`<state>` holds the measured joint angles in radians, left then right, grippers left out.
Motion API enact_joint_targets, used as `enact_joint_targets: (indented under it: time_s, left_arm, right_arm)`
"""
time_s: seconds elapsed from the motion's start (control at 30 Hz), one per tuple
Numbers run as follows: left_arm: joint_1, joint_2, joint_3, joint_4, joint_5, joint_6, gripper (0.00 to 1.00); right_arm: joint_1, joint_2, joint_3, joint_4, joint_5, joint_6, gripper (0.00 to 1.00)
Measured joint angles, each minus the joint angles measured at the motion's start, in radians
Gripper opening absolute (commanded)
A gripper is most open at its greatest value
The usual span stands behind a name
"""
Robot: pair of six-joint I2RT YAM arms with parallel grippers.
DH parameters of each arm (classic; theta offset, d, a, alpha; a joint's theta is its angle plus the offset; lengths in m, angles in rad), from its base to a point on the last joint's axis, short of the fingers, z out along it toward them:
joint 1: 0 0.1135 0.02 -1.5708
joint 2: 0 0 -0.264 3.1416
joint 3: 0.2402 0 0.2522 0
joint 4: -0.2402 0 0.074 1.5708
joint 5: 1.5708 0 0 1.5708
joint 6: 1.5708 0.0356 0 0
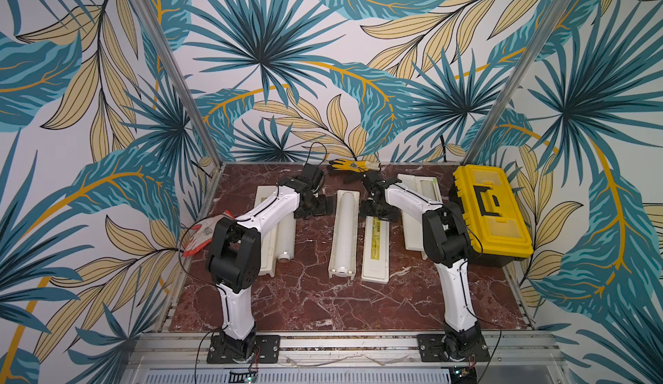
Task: Put plastic wrap rolls into dispensers
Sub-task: Pick up the lid from the center of the board.
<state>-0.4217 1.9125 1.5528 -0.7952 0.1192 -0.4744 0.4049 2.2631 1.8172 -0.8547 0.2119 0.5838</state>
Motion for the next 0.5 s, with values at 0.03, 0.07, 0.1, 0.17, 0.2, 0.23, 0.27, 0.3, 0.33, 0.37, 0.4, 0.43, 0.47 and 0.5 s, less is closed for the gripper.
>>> enact_joint_targets:
  time_s: [0.03,0.07,0.1,0.17,0.2,0.23,0.27,0.3,0.33,0.37,0.4,0.43,0.47,0.5]
  left_arm:
    - [0.000,0.006,-0.014,0.005,0.010,0.010,1.00]
    - [0.000,0.010,-0.025,0.008,0.017,0.016,0.99]
    - [0.004,0.014,-0.039,0.014,0.024,0.023,0.99]
    - [0.006,0.018,-0.068,0.029,0.038,0.034,0.98]
    - [0.010,0.019,-0.083,0.035,0.042,0.037,0.97]
    - [0.014,0.019,-0.099,0.039,0.047,0.040,0.96]
    - [0.019,0.020,-0.110,0.040,0.050,0.042,0.95]
    - [0.024,0.021,-0.122,0.042,0.054,0.042,0.93]
    - [0.027,0.023,-0.132,0.044,0.059,0.045,0.92]
    - [0.029,0.024,-0.140,0.046,0.064,0.048,0.91]
    - [0.031,0.025,-0.150,0.048,0.069,0.049,0.90]
    - [0.032,0.025,-0.160,0.051,0.074,0.050,0.90]
    - [0.032,0.025,-0.171,0.051,0.080,0.052,0.89]
    - [0.032,0.026,-0.180,0.051,0.086,0.055,0.88]
  right_arm:
    - [0.000,0.000,-0.003,0.003,-0.003,0.002,0.96]
    - [0.000,-0.002,-0.009,0.011,-0.006,0.003,0.94]
    - [0.000,-0.007,-0.019,0.021,-0.010,0.003,0.92]
    - [0.000,-0.019,-0.040,0.038,-0.011,0.002,0.90]
    - [0.000,-0.024,-0.047,0.040,-0.011,0.000,0.89]
    - [0.000,-0.027,-0.052,0.042,-0.011,-0.002,0.88]
    - [0.000,-0.031,-0.054,0.041,-0.012,-0.005,0.87]
    - [0.000,-0.037,-0.057,0.042,-0.017,-0.010,0.86]
    - [0.000,-0.045,-0.062,0.041,-0.024,-0.016,0.85]
    - [0.000,-0.056,-0.066,0.040,-0.030,-0.022,0.84]
    - [0.000,-0.070,-0.069,0.038,-0.036,-0.031,0.84]
    - [0.000,-0.089,-0.070,0.034,-0.043,-0.040,0.83]
    - [0.000,-0.108,-0.070,0.032,-0.050,-0.048,0.82]
    - [0.000,-0.131,-0.068,0.029,-0.059,-0.060,0.82]
